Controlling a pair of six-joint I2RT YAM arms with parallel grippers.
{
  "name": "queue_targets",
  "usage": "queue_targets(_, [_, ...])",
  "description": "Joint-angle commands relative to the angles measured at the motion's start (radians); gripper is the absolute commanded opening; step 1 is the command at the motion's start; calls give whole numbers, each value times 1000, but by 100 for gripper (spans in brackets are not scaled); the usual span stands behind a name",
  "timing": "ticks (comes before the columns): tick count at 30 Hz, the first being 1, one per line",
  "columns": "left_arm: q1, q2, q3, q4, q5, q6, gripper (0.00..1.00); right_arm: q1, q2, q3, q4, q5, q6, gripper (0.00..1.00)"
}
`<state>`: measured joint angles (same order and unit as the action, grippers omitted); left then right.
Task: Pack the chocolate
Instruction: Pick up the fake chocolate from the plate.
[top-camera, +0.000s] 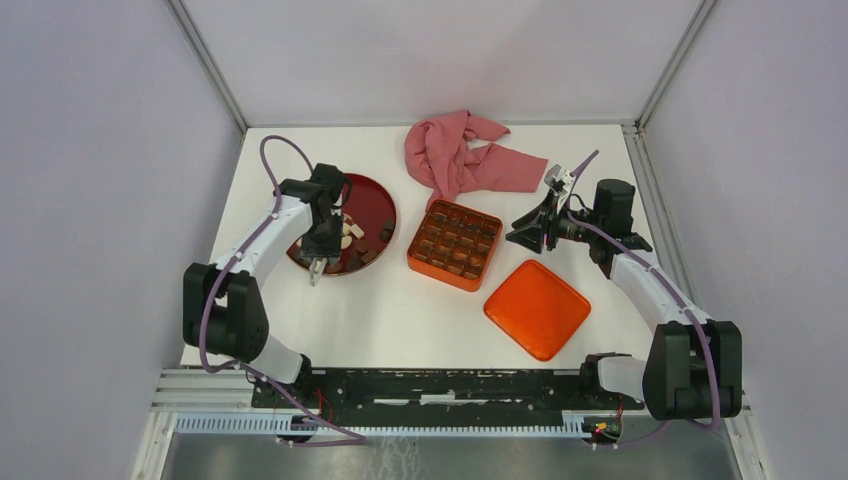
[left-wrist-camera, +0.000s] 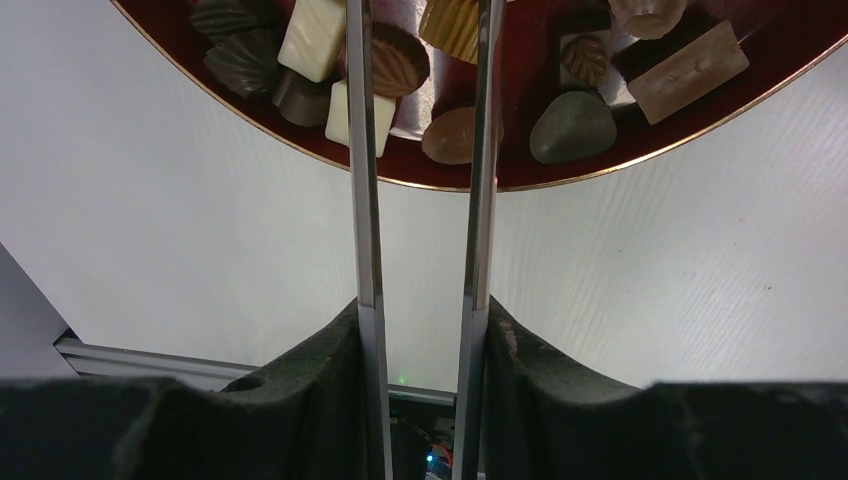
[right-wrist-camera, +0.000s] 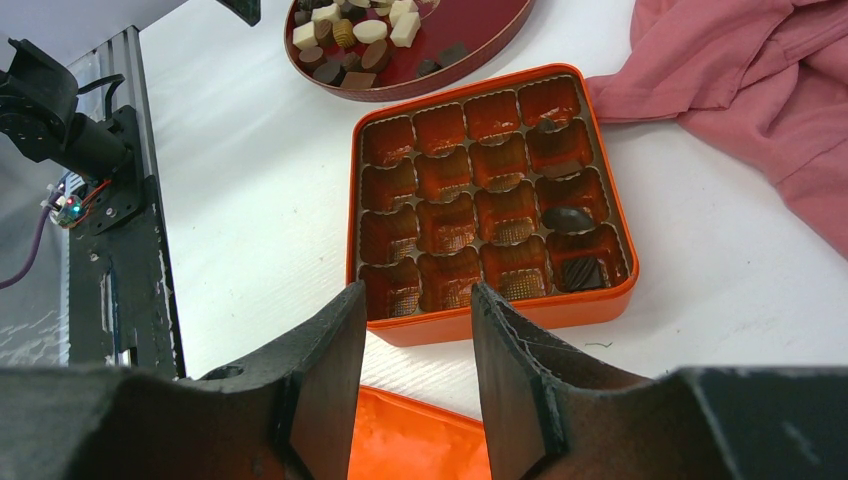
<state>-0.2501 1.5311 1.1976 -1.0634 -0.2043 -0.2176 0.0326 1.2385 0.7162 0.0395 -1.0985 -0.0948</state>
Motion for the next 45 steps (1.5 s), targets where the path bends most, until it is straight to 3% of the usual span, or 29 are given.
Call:
queue_targets(1, [5,12,33,25,-12,40,43,3,-3,37,17,-15,-7,49])
queue_targets(12, [5,-6,26,11,0,34,40,3,-4,34,21,-15,-3,49])
queue_targets(25, [5,-5,7,16,5,27,43,3,-10,34,22,-16,-2,49])
queue_targets(45, [5,17,3,20,11,29,38,3,-9,34,22,-17,-1,49])
